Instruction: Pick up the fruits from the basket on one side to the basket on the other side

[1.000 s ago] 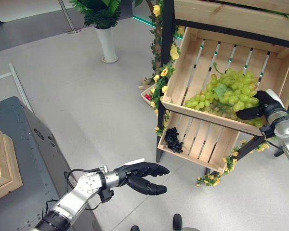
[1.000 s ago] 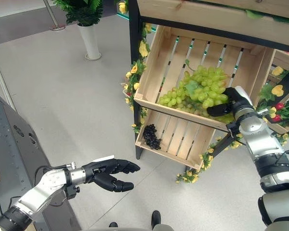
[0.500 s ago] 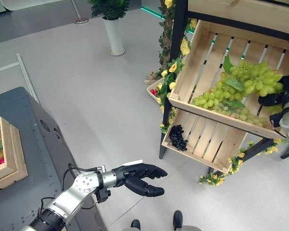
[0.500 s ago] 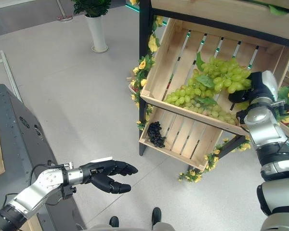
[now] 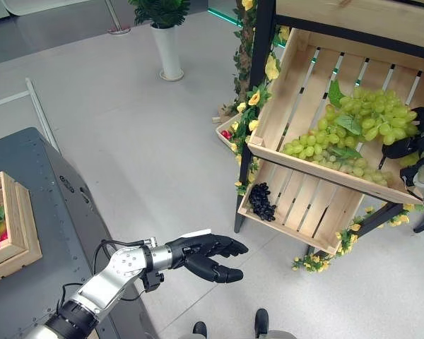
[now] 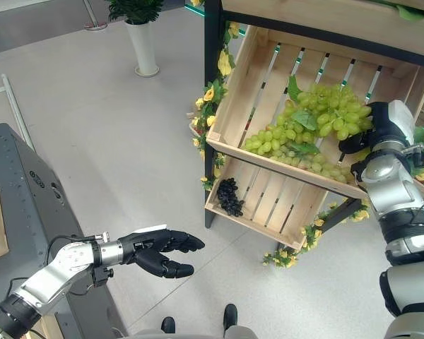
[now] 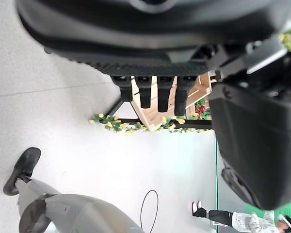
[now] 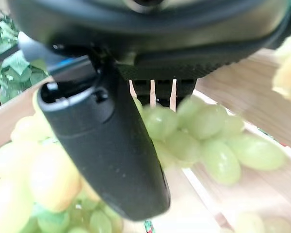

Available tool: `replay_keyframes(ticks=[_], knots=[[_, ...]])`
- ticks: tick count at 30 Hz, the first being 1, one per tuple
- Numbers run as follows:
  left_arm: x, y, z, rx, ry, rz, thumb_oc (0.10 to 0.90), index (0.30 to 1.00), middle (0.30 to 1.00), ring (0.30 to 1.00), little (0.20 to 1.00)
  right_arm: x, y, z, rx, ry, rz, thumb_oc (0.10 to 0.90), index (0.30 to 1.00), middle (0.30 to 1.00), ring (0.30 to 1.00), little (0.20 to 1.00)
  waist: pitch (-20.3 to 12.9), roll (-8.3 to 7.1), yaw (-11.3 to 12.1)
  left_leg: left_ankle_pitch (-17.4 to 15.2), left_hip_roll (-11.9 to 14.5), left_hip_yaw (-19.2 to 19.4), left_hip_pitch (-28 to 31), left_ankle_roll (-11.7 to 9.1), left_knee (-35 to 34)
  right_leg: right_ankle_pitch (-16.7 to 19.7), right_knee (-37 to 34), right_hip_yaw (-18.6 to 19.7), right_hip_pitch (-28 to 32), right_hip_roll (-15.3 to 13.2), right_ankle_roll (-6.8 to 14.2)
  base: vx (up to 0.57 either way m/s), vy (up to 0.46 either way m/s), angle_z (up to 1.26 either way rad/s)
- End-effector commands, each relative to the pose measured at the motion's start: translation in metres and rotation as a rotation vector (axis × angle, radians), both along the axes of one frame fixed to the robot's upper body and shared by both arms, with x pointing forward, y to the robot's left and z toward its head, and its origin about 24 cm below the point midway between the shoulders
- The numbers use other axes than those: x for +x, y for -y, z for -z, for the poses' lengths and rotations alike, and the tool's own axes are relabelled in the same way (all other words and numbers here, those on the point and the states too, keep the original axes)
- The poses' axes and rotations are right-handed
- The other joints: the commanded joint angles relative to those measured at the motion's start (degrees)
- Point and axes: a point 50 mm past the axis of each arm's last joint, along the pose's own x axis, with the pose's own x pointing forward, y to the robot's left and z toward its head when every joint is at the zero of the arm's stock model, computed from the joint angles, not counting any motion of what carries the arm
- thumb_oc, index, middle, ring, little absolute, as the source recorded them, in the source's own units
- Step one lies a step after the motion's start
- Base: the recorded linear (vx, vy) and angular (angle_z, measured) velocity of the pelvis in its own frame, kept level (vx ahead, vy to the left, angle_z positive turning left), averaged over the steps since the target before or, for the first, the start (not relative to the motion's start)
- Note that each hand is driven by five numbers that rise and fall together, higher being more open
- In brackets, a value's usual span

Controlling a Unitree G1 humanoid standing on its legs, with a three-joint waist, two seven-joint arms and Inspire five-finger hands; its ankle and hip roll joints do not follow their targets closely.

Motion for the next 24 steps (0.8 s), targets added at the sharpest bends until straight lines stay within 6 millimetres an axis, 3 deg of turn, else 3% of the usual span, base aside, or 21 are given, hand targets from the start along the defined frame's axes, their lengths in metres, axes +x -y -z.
replay_keyframes(ticks=[1, 9, 18, 24], knots=[[0.009, 0.021, -0.037, -0.089, 0.146, 0.141, 0.800, 0.900, 0.900, 0.900, 0.900, -0.006, 0.006, -0.073, -0.177, 0.172, -0.052, 0.800, 0.900, 0.900, 0.900, 0.900, -4.13, -2.39, 1.23, -1.21, 0.72, -3.26, -2.16, -0.98, 0.12, -3.35, 0.20, -1.15, 4.22, -3.39, 3.76, 0.00, 0.000, 0.00], [0.012, 0.022, -0.040, -0.088, 0.166, 0.145, 0.800, 0.900, 0.900, 0.900, 0.900, -0.003, -0.014, -0.073, -0.101, 0.161, -0.182, 0.800, 0.900, 0.900, 0.900, 0.900, -4.47, -2.67, 0.24, -1.60, 0.86, -2.57, -1.63, -1.01, 0.12, -3.52, 0.20, -0.54, 4.43, -3.21, 3.80, 0.00, 0.001, 0.00], [0.013, 0.022, -0.042, -0.095, 0.178, 0.151, 0.800, 0.900, 0.900, 0.900, 0.900, -0.002, -0.022, -0.087, -0.040, 0.071, -0.273, 0.800, 0.900, 0.900, 0.900, 0.900, -4.76, -3.14, -0.78, -1.59, 1.01, -1.77, -1.20, -1.16, 0.12, -3.44, 0.20, 0.08, 4.57, -2.90, 3.63, -0.01, -0.001, 0.00], [0.015, 0.017, -0.046, -0.086, 0.200, 0.148, 0.800, 0.900, 0.900, 0.900, 0.900, -0.004, -0.031, -0.111, -0.136, 0.126, -0.265, 0.800, 0.900, 0.900, 0.900, 0.900, -5.20, -3.10, -1.30, -1.68, 1.07, -1.32, -1.02, -1.30, 0.12, -3.61, 0.20, 0.34, 4.76, -2.76, 3.66, -0.02, 0.004, -0.08]])
